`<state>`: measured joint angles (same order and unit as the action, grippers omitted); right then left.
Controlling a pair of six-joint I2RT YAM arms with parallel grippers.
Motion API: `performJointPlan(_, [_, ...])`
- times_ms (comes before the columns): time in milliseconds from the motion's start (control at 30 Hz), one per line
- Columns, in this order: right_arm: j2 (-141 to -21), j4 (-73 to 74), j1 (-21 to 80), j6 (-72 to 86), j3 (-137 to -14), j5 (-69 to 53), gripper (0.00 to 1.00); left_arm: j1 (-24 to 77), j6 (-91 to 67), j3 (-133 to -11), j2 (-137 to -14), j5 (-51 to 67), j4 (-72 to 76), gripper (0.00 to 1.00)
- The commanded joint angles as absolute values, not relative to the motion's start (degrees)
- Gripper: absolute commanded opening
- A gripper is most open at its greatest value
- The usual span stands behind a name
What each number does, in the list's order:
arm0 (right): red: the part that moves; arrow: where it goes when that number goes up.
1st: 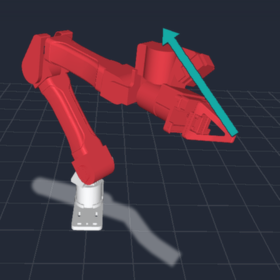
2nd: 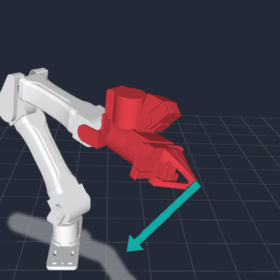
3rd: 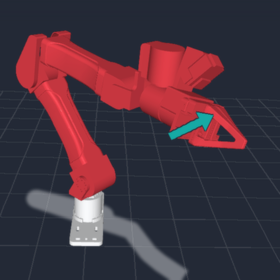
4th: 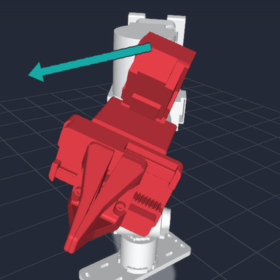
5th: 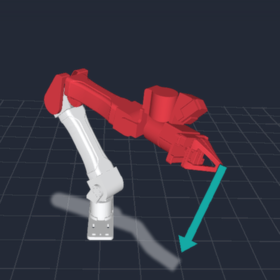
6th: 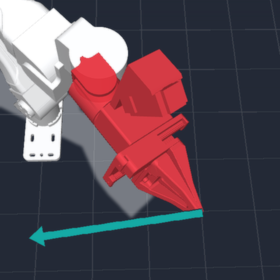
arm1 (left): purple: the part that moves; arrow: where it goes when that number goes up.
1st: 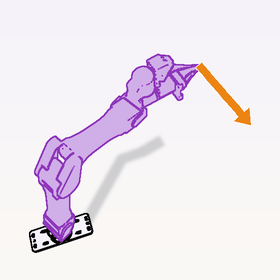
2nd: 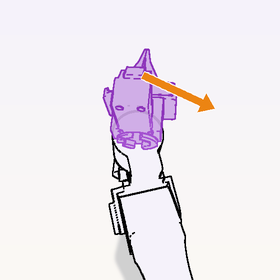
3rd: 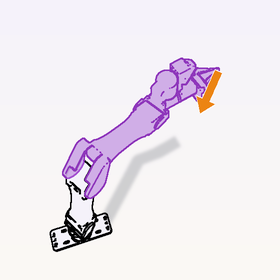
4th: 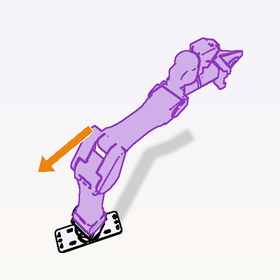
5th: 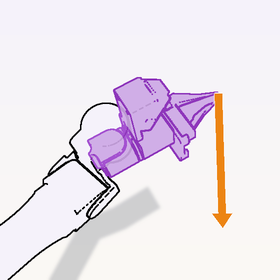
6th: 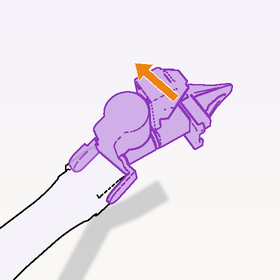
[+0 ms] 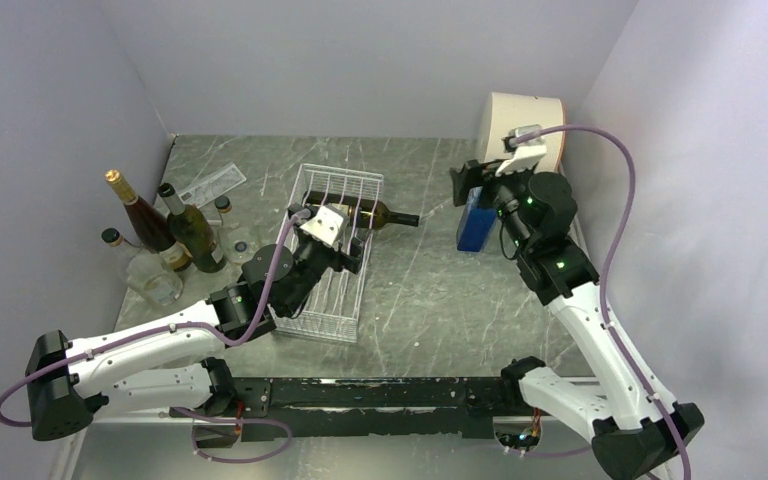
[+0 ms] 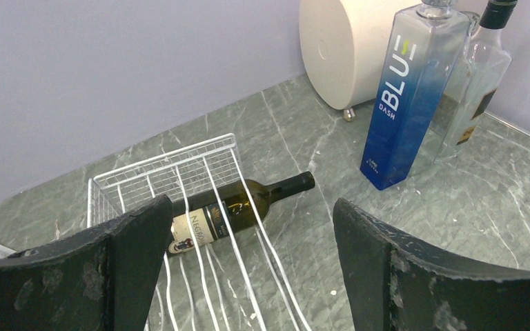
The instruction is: Take the wine bottle off the wine rack
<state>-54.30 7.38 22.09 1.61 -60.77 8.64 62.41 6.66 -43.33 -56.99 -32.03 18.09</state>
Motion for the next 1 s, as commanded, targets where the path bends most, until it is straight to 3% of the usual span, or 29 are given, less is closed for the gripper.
performJointPlan(0, [-56.72,9.59,26.33,-0.95,-60.33,-2.12,0.90,62.67,7.10,-43.36,-56.38,-32.49,19.87,0.90])
performJointPlan(167, [-62.03,8.00,35.59,0.28,-59.15,1.98,0.89,62.67,7.54,-42.94,-55.35,-34.07,20.80,0.91])
performJointPlan(267, [-65.77,4.18,36.16,7.32,-57.90,0.12,0.89,62.67,8.00,-42.34,-54.49,-34.77,21.65,0.91])
performJointPlan(400, [-72.66,5.73,36.42,10.07,-59.81,6.93,0.90,62.67,9.27,-41.36,-54.21,-36.70,23.39,0.92])
performJointPlan(667, [-78.94,2.27,37.40,-13.12,-53.83,-3.42,1.00,62.62,7.23,-42.19,-54.04,-34.66,21.78,0.91])
performJointPlan(833, [-84.06,-6.82,38.06,-25.30,-50.76,10.87,1.00,62.67,7.40,-42.35,-54.61,-35.53,21.77,0.91])
performJointPlan(967, [-90.15,-9.10,37.81,-28.87,-52.81,11.58,1.00,62.67,6.99,-42.53,-54.49,-34.68,21.37,0.91])
